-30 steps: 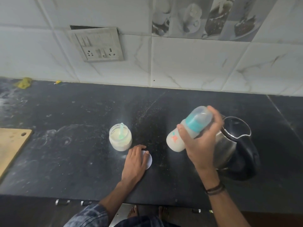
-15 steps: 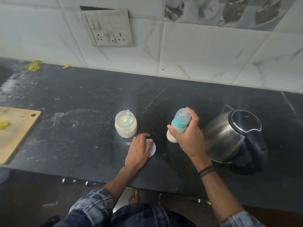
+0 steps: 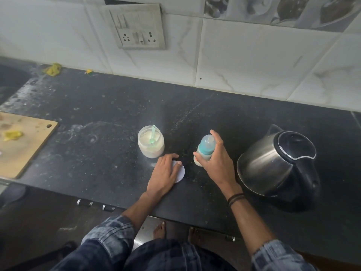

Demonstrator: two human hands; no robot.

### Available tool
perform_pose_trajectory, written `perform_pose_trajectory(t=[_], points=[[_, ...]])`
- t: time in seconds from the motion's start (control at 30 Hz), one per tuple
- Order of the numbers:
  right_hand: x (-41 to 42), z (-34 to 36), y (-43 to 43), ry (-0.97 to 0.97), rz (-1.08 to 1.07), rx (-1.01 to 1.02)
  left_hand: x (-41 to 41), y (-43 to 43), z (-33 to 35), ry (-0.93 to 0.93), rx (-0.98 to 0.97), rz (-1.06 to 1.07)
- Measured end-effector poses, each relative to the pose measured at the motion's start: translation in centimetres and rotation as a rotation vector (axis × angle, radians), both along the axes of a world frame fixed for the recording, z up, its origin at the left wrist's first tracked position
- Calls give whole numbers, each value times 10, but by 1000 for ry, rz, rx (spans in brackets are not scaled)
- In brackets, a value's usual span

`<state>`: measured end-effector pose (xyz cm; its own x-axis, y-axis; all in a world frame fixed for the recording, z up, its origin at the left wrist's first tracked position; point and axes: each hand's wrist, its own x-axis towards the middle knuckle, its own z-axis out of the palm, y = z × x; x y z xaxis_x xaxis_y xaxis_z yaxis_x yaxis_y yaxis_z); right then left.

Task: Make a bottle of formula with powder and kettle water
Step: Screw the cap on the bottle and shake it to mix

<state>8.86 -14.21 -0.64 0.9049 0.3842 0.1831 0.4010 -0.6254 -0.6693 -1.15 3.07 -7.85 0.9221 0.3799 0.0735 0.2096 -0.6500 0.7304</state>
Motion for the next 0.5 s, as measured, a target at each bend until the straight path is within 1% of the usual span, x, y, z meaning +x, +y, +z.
perform_pose_trajectory(t=[0.17, 0.27, 0.37, 0.5], points=[[3, -11, -2, -10, 58, -38, -2, 0, 2, 28, -40, 7], [5, -15, -6, 46, 65, -10, -3, -1, 4, 41, -74, 15], [3, -19, -9, 70, 36, 63, -4, -3, 7, 29, -123, 18], [-24, -32, -15, -68, -57, 230, -16, -4, 4, -62, -89, 58]])
